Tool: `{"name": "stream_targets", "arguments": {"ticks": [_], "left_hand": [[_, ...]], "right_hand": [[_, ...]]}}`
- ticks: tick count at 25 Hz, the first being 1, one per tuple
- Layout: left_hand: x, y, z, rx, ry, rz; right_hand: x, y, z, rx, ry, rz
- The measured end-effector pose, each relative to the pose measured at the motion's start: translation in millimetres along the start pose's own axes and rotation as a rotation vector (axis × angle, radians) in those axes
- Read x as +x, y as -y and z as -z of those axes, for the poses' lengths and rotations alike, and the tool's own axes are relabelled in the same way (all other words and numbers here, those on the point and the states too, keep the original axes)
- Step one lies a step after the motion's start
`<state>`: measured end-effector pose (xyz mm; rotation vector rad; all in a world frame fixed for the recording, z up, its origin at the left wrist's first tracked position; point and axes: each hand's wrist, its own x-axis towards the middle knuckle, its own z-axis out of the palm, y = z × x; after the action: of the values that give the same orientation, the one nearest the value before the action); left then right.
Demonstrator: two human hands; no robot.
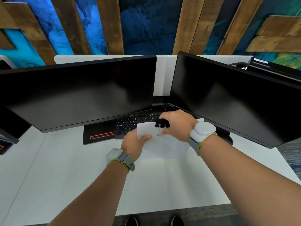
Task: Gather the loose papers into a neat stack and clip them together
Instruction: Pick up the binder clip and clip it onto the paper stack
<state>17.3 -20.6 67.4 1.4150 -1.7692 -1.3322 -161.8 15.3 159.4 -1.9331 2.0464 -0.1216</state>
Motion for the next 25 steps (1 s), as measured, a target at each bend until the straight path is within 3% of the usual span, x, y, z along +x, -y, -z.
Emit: {"name": "stream_targets", "arguments": {"ticks": [4, 8, 11, 14, 20, 25], "left_hand": [[5.5, 0.6, 4.4, -0.096, -0.084, 0.038], [14.5, -1.3, 18.5, -0.249, -0.148, 0.087], [19.6, -5.2, 21.2, -0.306, -0.205, 0.150], [24.5, -5.2, 17.9, -0.148, -0.133, 0.149], [2.7, 31.0, -11.7, 0.031, 0.116, 0.334], [-14.9, 72.7, -31.9, 0.147, 0.161, 0.371]], "right_hand": [[-5.0, -22.0, 10.3, -0.034, 0.001, -0.127], [-10.3, -49.1, -5.9, 0.601, -0.286, -0.343], [-16.6, -60.4, -41.9, 0.908, -0.164, -0.393], [-23.4, -64.9, -82.7, 0.742, -0.066, -0.425], [-23.0, -72.2, -126.6, 0.553, 0.070, -0.569], [-37.5, -76.2, -164.0, 0.523, 0.190, -0.640]]}}
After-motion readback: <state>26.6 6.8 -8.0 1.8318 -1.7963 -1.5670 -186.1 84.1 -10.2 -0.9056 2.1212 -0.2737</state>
